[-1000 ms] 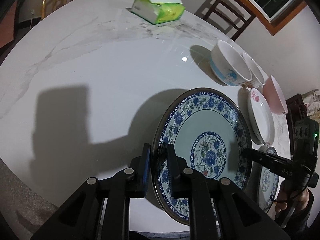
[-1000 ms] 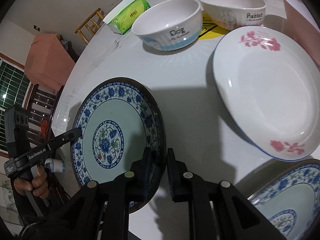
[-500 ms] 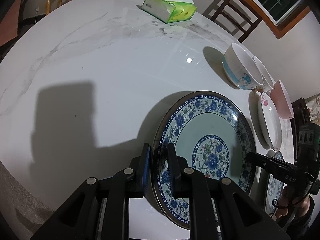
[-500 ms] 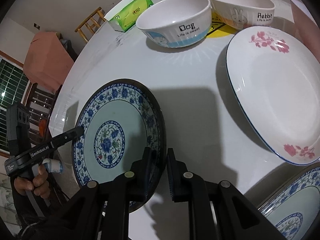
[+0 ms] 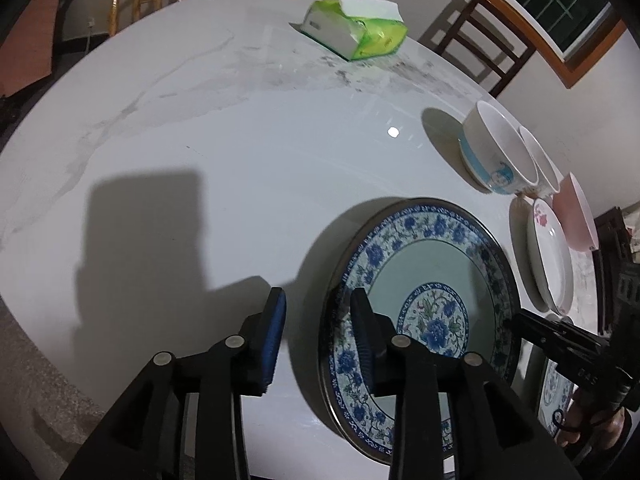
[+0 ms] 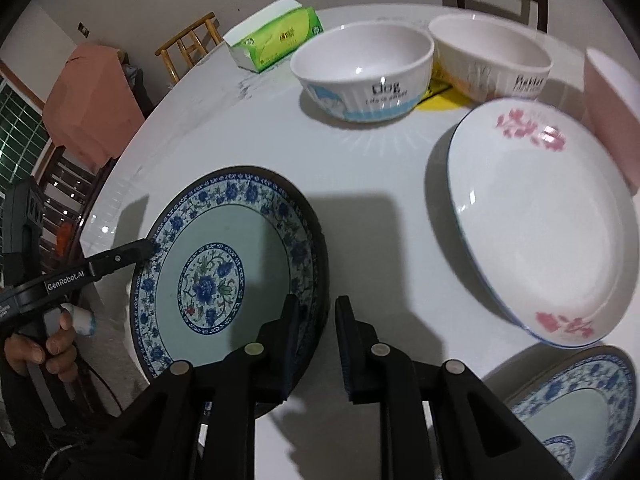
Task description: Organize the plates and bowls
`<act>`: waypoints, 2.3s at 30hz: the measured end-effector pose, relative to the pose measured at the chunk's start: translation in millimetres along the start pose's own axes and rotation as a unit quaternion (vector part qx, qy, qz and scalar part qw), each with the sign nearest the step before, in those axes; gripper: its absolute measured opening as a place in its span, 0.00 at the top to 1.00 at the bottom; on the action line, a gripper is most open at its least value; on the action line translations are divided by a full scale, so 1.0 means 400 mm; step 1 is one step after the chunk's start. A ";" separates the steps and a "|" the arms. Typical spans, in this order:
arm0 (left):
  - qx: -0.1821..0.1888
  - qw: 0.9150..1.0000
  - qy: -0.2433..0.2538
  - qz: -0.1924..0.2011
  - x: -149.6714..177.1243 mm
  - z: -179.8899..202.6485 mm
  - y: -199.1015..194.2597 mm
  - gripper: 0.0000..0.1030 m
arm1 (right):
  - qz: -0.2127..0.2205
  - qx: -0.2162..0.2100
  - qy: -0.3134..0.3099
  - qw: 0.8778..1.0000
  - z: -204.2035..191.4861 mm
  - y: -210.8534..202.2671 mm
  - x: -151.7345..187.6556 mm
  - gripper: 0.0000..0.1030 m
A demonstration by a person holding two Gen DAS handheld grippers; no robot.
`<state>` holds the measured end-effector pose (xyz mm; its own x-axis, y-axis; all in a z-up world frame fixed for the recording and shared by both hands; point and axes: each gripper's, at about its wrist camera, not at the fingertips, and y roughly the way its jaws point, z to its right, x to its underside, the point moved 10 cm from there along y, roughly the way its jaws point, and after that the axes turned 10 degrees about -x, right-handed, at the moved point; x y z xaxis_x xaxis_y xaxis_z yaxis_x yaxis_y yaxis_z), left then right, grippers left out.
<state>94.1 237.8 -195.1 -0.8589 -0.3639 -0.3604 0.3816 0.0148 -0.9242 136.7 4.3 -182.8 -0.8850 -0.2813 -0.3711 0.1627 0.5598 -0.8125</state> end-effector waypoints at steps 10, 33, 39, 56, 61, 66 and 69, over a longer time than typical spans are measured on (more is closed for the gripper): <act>-0.031 0.998 0.011 0.045 0.006 0.049 -0.073 0.63 | 0.030 0.067 -0.041 0.996 0.024 -0.085 0.021 0.82; 0.080 0.987 0.137 0.027 0.198 0.528 -0.126 0.59 | 0.073 0.135 -0.007 0.988 0.210 -0.301 0.151 0.82; 0.086 0.983 0.160 0.016 0.241 0.587 -0.116 0.59 | 0.080 0.158 0.008 0.984 0.278 -0.353 0.190 0.82; 0.125 0.973 0.192 -0.011 0.333 0.684 -0.099 0.59 | 0.093 0.151 0.052 0.983 0.436 -0.469 0.301 0.82; 0.134 0.972 0.193 -0.017 0.342 0.692 -0.097 0.59 | 0.095 0.106 0.076 0.987 0.468 -0.481 0.335 0.82; 0.146 0.970 0.194 -0.023 0.351 0.696 -0.097 0.59 | 0.100 0.043 0.120 0.987 0.498 -0.481 0.366 0.82; 0.151 0.969 0.192 -0.030 0.355 0.696 -0.092 0.60 | 0.098 0.015 0.133 0.986 0.505 -0.468 0.378 0.82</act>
<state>53.3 -73.5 -177.1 -0.9244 0.0176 -0.3810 0.3599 -0.2904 -0.8866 60.5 -300.7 -177.6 -0.9178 0.0474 -0.3941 0.3513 0.5593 -0.7508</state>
